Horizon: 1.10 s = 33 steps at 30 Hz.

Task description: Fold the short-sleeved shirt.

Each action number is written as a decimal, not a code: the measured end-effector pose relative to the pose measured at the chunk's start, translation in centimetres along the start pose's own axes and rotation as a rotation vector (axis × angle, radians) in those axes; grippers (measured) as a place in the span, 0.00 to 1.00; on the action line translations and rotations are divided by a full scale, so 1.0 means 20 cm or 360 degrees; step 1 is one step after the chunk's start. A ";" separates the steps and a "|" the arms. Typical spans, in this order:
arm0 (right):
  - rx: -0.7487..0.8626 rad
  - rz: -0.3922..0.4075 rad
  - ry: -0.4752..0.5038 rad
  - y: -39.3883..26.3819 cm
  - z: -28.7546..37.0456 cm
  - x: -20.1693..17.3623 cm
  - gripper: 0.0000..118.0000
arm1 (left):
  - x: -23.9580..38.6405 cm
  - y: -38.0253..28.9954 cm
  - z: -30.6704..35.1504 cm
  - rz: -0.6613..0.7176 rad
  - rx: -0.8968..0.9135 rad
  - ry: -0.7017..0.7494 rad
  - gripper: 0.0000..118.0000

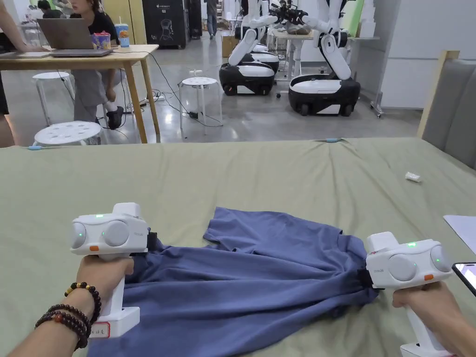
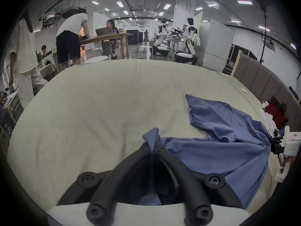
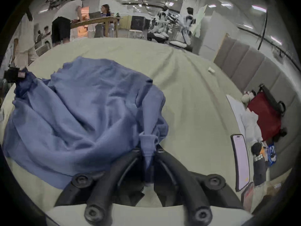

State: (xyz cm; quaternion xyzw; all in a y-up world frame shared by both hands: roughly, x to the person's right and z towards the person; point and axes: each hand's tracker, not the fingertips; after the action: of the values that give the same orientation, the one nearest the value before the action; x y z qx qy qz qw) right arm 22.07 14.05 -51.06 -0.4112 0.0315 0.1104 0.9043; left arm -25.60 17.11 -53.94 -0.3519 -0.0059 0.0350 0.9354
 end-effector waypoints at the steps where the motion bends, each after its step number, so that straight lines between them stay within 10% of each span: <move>1: 0.0079 -0.0045 0.0006 0.03 0.08 -0.02 0.07 | -0.01 0.00 0.01 0.0000 0.0002 0.0001 0.01; 20: 0.0998 -0.0047 -0.0134 1.37 0.79 -0.45 0.07 | 0.18 1.09 0.67 -0.0082 0.0655 0.0071 0.01; 33: 0.1172 -0.0033 -0.0340 2.08 0.99 -0.24 0.07 | 0.01 1.74 0.82 -0.0066 0.0965 0.0326 0.01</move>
State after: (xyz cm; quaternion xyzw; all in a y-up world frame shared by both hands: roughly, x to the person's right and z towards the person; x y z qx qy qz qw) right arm 7.31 54.61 -67.83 -0.0451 -0.0295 0.1246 0.9907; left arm -28.10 54.05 -64.56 -0.0587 0.0917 -0.0193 0.9939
